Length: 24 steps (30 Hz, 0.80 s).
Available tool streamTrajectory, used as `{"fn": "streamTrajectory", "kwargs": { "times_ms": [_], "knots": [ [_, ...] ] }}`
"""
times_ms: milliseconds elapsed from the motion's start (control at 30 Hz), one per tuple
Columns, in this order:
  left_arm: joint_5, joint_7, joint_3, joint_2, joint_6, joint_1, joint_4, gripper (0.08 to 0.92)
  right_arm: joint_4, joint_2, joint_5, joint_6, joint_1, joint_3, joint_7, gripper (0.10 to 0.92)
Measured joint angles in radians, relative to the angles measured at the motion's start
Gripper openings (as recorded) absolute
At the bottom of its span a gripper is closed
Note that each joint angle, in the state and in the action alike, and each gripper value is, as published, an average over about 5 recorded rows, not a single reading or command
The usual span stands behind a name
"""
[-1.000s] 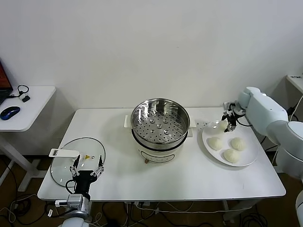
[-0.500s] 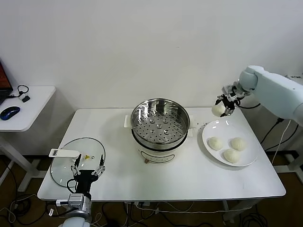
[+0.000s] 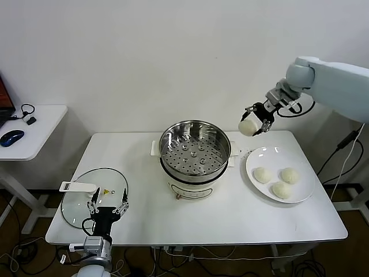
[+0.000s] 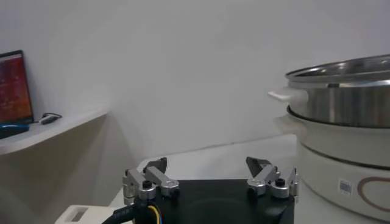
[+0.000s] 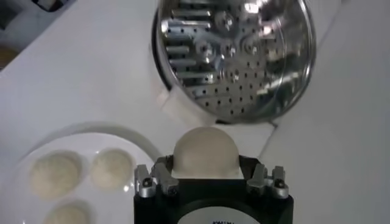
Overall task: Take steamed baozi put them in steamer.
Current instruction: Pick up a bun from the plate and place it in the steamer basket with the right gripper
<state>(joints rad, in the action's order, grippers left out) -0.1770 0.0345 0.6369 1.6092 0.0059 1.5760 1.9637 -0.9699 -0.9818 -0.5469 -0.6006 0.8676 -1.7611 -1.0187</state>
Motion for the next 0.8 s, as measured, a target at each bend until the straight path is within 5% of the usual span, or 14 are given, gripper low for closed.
{"fn": "streamTrajectory", "kwargs": {
  "times_ms": [367,800],
  "knots": [
    [0.0,-0.001,0.001,0.0,0.0,-0.005,-0.004,0.823,0.052,-0.173,-0.023,-0.17,0.018,-0.036,0.002,0.712],
    [0.007,-0.003,0.004,0.0,-0.004,-0.009,-0.006,0.823,0.255,-0.376,0.12,-0.223,-0.097,0.023,0.005,0.712]
  ]
}}
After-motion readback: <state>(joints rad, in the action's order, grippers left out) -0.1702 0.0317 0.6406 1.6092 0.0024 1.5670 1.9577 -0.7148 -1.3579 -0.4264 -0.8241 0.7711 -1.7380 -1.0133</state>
